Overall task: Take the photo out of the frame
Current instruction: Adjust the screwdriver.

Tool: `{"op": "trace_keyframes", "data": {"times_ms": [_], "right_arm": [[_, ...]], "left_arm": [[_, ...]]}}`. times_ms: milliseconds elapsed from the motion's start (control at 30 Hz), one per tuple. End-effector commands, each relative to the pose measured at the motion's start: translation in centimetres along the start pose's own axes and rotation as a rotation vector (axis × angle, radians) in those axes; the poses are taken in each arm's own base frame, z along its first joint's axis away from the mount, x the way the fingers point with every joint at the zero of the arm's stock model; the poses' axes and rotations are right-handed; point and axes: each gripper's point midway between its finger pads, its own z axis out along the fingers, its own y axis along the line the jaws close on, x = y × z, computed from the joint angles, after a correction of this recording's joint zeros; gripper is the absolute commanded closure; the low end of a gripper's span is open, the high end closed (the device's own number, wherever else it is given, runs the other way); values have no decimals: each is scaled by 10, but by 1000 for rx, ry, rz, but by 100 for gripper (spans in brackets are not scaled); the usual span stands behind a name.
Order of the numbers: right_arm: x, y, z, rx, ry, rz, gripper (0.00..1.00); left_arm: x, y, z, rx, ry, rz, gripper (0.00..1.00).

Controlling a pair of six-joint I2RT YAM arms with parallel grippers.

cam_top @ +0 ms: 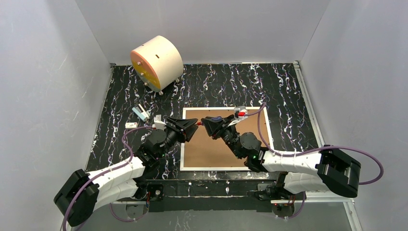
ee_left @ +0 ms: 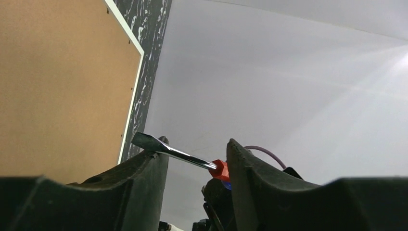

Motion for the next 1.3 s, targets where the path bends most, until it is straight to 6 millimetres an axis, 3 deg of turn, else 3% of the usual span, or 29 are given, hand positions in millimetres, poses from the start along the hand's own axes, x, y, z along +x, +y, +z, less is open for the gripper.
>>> {"op": "trace_keyframes", "data": {"times_ms": [0,200,500,567,800,867,1067,1267], "right_arm": [[-7,8,-12,-57,-20,34,99],[17,10,-28,-125,80,21,97],[28,19,-47,-194,182,39,89],[28,21,-49,-196,203,50,77],[25,38,-50,-250,307,137,58],[23,38,-48,-243,329,175,46],[6,40,-45,-289,304,272,35],[-4,38,-37,-305,284,323,31]], "left_arm": [[-5,-38,-1,117,-44,-4,59],[-5,-41,-2,125,-48,-2,81],[-9,-36,-5,124,-62,15,100],[-7,-37,-5,126,-56,25,100],[-8,-49,-8,171,-63,48,100],[-8,-52,-9,185,-61,50,100],[-9,-58,-13,226,-66,37,100],[-10,-59,-15,235,-69,38,100]]}}
